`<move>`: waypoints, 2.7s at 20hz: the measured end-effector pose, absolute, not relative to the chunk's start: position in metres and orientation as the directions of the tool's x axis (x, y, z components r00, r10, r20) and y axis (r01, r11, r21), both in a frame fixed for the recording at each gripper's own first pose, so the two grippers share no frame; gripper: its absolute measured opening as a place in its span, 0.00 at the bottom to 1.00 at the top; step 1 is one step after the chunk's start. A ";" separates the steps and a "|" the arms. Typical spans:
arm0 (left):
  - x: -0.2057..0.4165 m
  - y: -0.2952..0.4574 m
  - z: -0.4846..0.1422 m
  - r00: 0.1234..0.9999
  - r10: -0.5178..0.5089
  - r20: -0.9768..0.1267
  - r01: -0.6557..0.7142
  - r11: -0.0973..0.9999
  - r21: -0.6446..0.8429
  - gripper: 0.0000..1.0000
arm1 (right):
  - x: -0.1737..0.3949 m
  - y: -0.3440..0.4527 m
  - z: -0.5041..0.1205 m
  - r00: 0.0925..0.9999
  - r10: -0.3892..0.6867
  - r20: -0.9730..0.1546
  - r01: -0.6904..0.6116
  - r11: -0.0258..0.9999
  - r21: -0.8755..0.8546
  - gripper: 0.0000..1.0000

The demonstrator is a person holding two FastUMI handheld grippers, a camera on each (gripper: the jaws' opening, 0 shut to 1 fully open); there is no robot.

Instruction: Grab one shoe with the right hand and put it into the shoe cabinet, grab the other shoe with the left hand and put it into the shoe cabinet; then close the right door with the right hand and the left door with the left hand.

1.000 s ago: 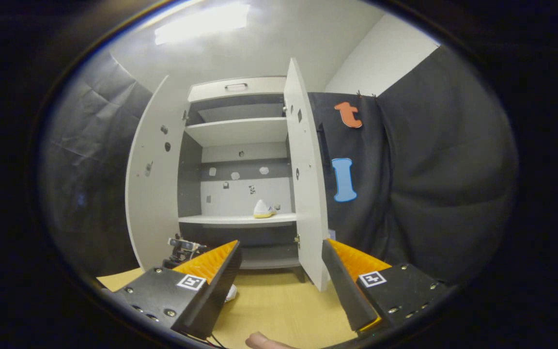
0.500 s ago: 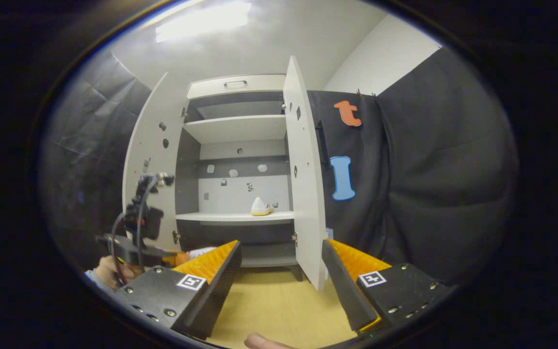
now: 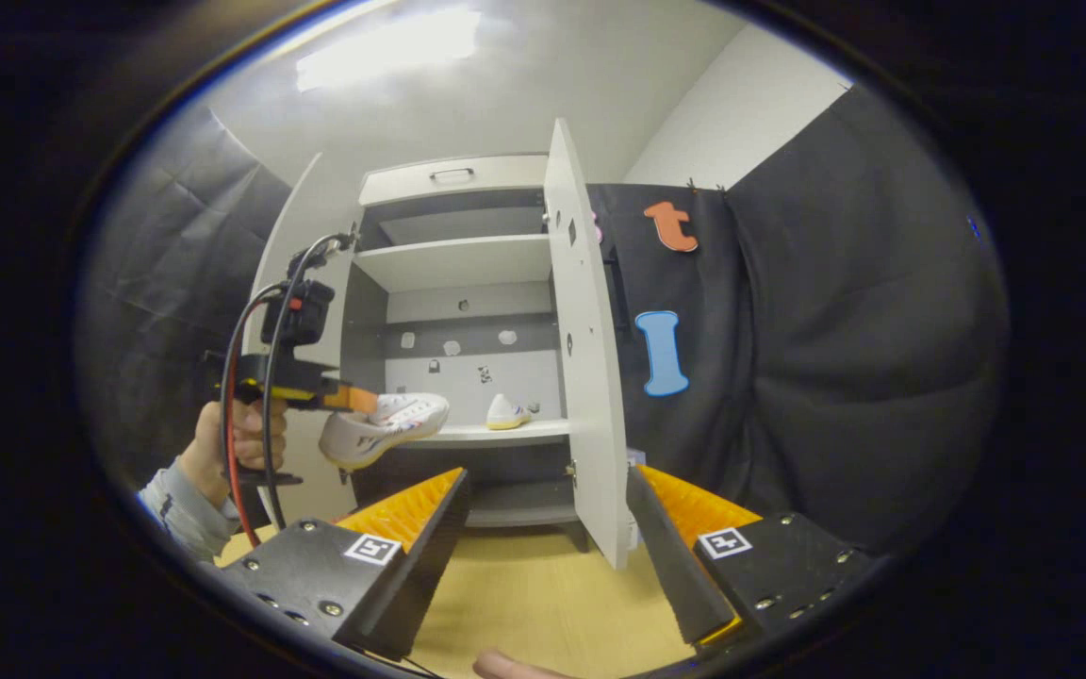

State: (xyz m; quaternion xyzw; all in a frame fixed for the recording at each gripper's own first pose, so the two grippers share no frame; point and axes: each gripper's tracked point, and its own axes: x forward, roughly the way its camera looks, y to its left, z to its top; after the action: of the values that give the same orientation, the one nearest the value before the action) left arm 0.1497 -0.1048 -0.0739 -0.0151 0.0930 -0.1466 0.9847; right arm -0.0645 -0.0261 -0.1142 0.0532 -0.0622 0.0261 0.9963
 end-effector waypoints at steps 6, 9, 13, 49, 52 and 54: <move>0.222 -0.108 -0.021 0.956 -0.260 -0.133 0.248 0.964 -0.097 0.01 | -0.068 -0.030 -0.113 0.991 0.038 0.131 -0.052 0.993 0.103 0.99; 0.275 -0.098 -0.009 0.971 -0.214 -0.106 0.206 0.975 -0.080 0.01 | -0.070 -0.033 -0.109 0.989 0.030 0.144 -0.044 0.994 0.100 0.99; 0.352 -0.070 -0.024 0.987 -0.127 -0.099 0.116 0.988 -0.103 0.01 | -0.069 -0.036 -0.109 0.989 0.021 0.147 -0.036 0.994 0.100 0.99; 0.358 -0.052 -0.059 0.968 -0.017 -0.252 0.006 0.999 -0.042 0.99 | -0.051 -0.041 -0.121 0.992 -0.006 0.123 -0.005 0.996 0.091 0.99; 0.306 -0.055 -0.030 0.979 -0.039 -0.198 0.048 0.998 0.040 0.98 | -0.050 -0.050 -0.121 0.992 -0.025 0.126 0.017 0.998 0.068 0.99; 0.264 -0.058 -0.013 0.984 -0.064 -0.164 0.071 0.997 0.033 0.95 | -0.047 -0.064 -0.123 0.990 -0.076 0.121 0.069 0.996 0.054 0.94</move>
State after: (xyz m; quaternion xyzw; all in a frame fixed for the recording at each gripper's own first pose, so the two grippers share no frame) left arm 0.2643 -0.0583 -0.0130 0.0192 0.0818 -0.0339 0.9959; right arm -0.0467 -0.0639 -0.1231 0.0246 -0.0616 -0.0364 0.9971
